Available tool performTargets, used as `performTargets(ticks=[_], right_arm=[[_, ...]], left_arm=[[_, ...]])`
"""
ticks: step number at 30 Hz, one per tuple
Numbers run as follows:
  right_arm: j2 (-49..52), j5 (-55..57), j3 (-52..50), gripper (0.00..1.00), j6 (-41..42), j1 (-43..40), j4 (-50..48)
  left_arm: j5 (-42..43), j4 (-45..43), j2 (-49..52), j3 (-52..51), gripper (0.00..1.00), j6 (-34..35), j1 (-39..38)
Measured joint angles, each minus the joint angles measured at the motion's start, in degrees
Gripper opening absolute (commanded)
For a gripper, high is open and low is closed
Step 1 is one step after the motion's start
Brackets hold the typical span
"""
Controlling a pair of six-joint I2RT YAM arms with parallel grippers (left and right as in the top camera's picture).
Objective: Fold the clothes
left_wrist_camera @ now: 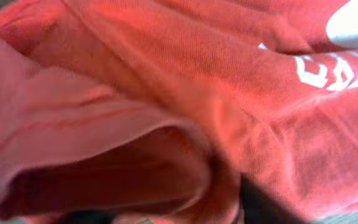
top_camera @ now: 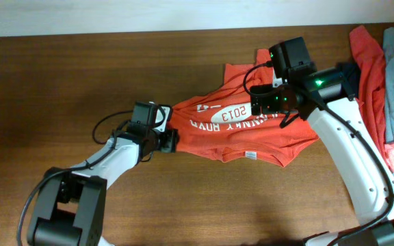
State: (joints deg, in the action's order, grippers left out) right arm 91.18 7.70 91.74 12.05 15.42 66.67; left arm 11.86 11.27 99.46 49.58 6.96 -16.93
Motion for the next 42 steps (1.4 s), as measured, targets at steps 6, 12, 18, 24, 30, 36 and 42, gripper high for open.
performTargets(ticks=[6, 12, 18, 24, 30, 36, 42], right_arm=[[0.00, 0.02, 0.00, 0.99, -0.02, -0.02, 0.31], [0.00, 0.46, 0.00, 0.99, 0.00, -0.02, 0.94], [0.00, 0.48, 0.00, 0.99, -0.04, 0.00, 2.10], [0.00, 0.48, 0.00, 0.99, -0.04, 0.00, 2.64], [0.00, 0.57, 0.02, 0.99, -0.04, 0.00, 2.67], [0.00, 0.68, 0.02, 0.99, -0.04, 0.00, 2.82], [0.00, 0.85, 0.04, 0.99, -0.04, 0.00, 3.23]], left_arm=[[-2.49, 2.01, 0.02, 0.26, 0.00, -0.04, -0.04], [-19.34, 4.46, -6.93, 2.60, 0.00, -0.52, 4.37], [-25.18, -1.46, -10.14, 12.61, 0.99, -1.75, 17.53], [-18.53, 10.78, -10.14, 16.76, 0.99, -1.38, 25.62], [-3.30, 26.01, -10.10, 16.65, 0.99, -1.07, 23.17], [1.99, 34.03, -10.10, 16.50, 0.99, 0.42, 14.69], [-0.55, 33.22, -10.10, 9.14, 0.99, 9.14, 8.46]])
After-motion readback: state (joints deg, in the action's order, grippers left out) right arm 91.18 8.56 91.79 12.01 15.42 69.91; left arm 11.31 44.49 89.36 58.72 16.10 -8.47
